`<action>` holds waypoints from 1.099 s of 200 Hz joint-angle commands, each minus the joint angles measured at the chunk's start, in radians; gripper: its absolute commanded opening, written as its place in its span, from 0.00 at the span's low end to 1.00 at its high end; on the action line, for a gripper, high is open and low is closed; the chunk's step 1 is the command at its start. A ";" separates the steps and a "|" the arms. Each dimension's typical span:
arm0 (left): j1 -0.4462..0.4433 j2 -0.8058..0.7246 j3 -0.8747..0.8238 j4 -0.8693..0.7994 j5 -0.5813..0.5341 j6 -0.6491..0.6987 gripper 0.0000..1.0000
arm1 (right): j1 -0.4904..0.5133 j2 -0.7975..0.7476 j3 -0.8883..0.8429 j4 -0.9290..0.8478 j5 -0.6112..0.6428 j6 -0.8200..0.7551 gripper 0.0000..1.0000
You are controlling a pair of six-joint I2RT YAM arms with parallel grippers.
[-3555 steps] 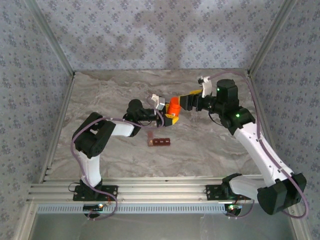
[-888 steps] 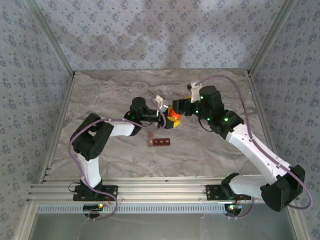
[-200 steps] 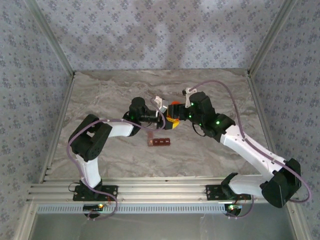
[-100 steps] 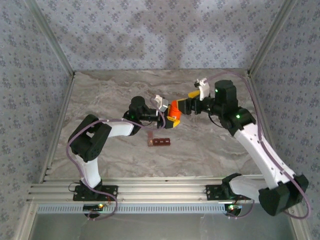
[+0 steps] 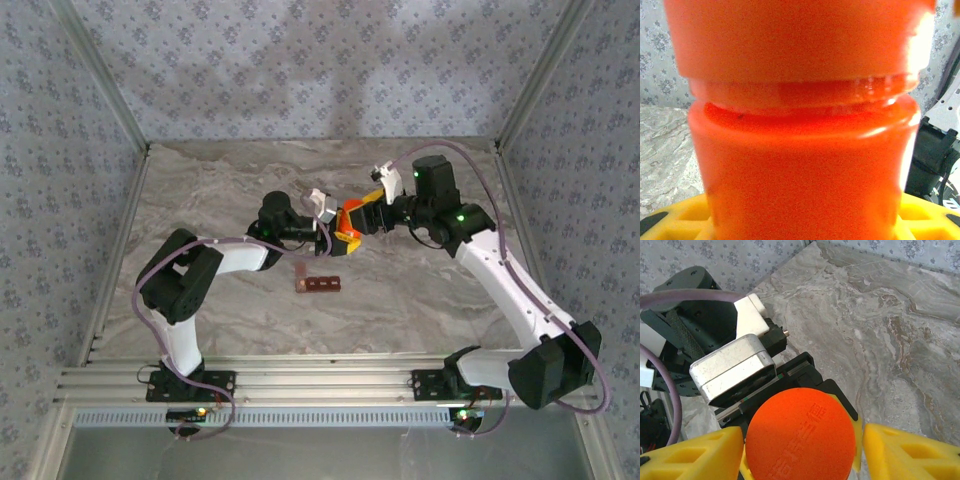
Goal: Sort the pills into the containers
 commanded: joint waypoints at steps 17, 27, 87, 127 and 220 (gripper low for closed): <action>-0.005 -0.024 0.021 0.039 0.026 0.007 0.00 | 0.027 0.030 0.030 -0.023 -0.001 -0.014 0.52; -0.006 -0.026 0.020 0.038 0.025 0.007 0.00 | 0.034 0.037 0.030 -0.024 0.013 -0.009 0.46; -0.002 -0.034 0.011 0.041 0.008 0.015 0.00 | 0.228 -0.061 -0.224 0.206 0.560 0.324 0.31; -0.003 -0.032 0.013 0.043 0.004 0.013 0.00 | 0.378 -0.106 -0.370 0.382 0.886 0.525 0.32; -0.004 -0.024 0.019 0.041 0.010 0.009 0.00 | 0.156 -0.176 -0.166 0.187 0.362 0.298 0.74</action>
